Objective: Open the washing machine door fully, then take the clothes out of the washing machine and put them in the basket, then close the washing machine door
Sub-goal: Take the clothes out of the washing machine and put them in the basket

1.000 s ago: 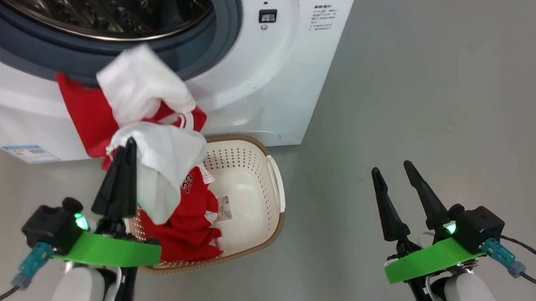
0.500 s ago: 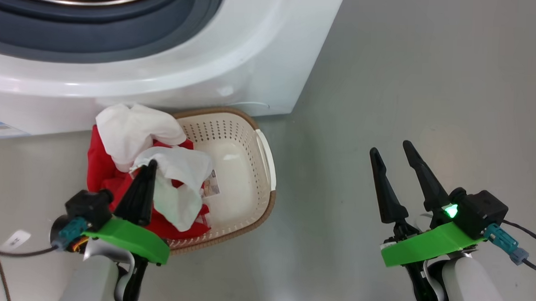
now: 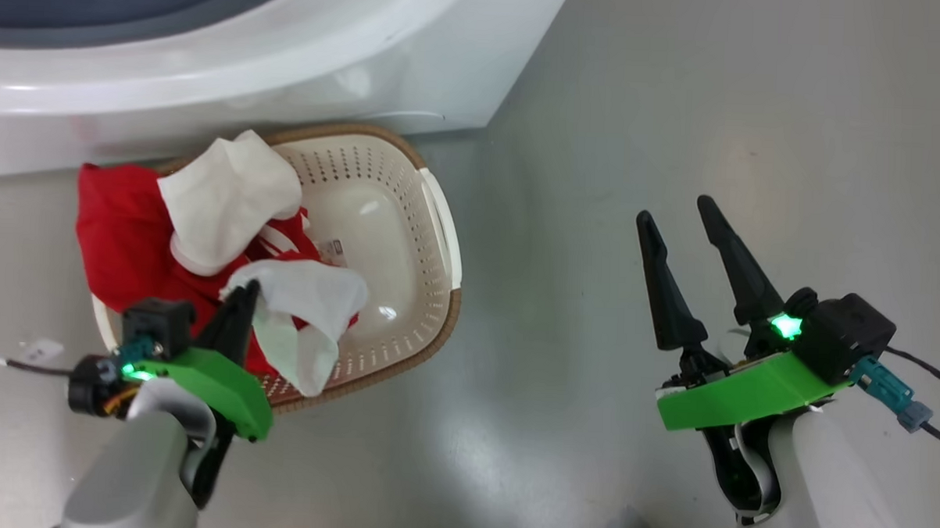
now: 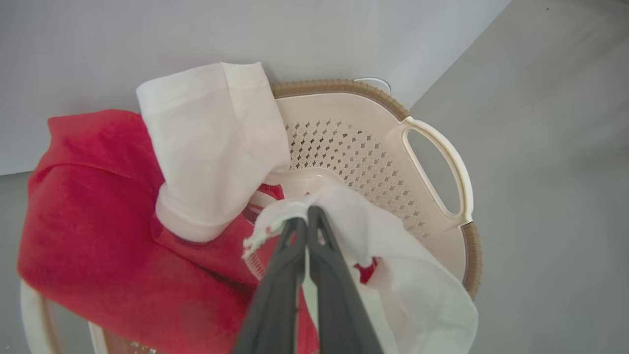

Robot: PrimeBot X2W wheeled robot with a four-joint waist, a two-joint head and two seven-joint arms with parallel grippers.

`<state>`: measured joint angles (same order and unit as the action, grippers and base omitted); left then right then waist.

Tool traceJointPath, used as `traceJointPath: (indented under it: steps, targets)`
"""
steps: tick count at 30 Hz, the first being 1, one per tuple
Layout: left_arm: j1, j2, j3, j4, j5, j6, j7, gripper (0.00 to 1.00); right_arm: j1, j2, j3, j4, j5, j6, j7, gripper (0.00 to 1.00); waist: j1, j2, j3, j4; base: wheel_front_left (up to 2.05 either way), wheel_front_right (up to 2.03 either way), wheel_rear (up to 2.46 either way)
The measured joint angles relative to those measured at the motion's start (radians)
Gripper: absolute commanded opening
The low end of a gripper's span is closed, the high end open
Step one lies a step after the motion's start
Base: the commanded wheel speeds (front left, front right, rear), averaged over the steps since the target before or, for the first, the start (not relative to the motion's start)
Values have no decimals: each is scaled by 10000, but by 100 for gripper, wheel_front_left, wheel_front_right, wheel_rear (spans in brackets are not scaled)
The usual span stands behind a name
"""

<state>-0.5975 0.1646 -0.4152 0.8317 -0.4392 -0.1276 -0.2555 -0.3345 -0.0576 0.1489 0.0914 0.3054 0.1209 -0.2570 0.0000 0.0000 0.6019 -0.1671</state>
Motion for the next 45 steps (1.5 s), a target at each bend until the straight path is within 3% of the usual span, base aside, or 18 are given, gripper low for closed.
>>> traceJointPath:
  steps: [12,13,15,16,17,18,30,45]
  targets:
    - [-1718,322,-251,1881,-234,0,0,0,-548,0,180,-165,142,0,0,100,0,0,1092,-308,0,0,0]
    - [-1830,322,-284,1998,-240,0,0,16,-590,0,198,-173,142,0,0,100,0,0,1166,-333,0,0,0]
    - [-2009,326,-341,2153,-318,0,0,60,-614,0,234,-201,142,0,0,100,0,0,1296,-381,0,0,0]
    - [-2078,328,-360,2211,-334,0,0,91,-615,0,245,-203,142,0,0,100,0,0,1346,-404,0,0,0]
    - [-2132,328,-380,2251,-337,0,0,91,-615,0,255,-203,142,0,0,100,0,0,1385,-424,0,0,0]
    - [-2173,332,-393,2291,-345,0,0,100,-616,0,263,-205,142,0,0,100,0,0,1416,-444,0,0,0]
    - [-2322,332,-433,2462,-522,0,0,100,-754,0,295,-155,142,0,0,100,0,0,1327,-418,0,0,0]
    - [-1593,196,420,1177,-612,-2,2,100,-567,-2,203,196,-54,0,0,100,0,0,252,-2,0,0,0]
